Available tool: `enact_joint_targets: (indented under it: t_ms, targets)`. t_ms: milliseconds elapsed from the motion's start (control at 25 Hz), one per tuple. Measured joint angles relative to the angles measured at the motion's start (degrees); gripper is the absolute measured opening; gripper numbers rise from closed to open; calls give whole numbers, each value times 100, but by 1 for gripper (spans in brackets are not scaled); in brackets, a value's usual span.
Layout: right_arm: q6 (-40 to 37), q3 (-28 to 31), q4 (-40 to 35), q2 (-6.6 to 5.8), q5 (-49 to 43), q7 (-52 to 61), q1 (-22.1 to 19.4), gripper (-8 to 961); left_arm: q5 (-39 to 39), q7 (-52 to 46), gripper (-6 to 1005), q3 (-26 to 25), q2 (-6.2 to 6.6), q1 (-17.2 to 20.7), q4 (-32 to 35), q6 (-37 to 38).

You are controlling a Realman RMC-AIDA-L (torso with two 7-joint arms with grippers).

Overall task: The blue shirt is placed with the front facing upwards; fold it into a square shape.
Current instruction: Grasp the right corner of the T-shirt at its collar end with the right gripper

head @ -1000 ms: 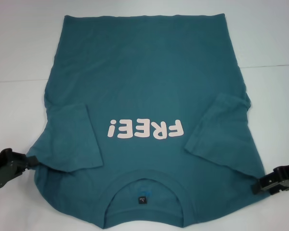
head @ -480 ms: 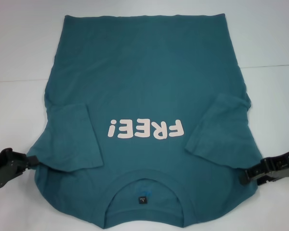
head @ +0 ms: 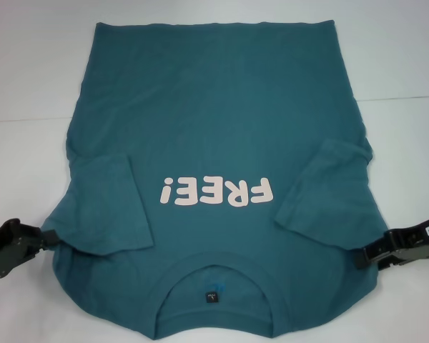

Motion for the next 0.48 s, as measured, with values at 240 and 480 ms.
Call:
enact_joint_targets:
  t_ms: [240, 480]
  targets:
    - [7, 6, -11, 2, 7, 1, 35, 590, -8, 0, 0, 0, -8, 4, 0, 0]
    - [-39, -20, -31, 1, 6, 1, 45, 224, -6, 0, 1, 2, -8, 10, 0, 0]
